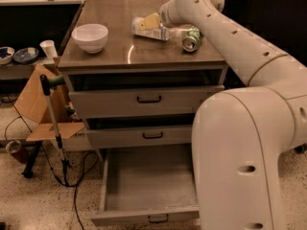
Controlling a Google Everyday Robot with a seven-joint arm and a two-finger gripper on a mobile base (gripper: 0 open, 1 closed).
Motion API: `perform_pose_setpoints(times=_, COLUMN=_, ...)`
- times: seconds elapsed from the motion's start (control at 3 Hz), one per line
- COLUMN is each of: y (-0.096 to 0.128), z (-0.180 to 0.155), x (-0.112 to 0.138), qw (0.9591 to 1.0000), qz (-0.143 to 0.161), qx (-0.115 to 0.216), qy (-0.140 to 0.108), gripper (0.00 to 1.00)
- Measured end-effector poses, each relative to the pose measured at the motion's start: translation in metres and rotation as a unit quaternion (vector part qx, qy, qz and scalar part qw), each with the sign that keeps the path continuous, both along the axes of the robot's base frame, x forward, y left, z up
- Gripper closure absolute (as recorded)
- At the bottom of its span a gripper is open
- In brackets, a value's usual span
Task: Place blue plastic bottle into bottom drawer
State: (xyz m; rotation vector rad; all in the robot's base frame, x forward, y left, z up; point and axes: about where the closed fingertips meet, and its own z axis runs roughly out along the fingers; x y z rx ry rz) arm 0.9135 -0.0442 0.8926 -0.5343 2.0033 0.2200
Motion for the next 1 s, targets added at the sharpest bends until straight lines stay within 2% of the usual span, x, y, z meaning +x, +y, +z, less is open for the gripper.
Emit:
perform_pose_setpoints(times=0.67, y=0.001, z=-0.013, x=0.006, qw=0.9989, qz=0.021, qx=-0.034, qy=0.025, gripper=0.00)
perform_pose_setpoints(times=1.0, y=0.009, z=-0.019, x=0.004, qw=0.9965, qz=0.040, qx=-0.057, qy=0.046, gripper=0.19)
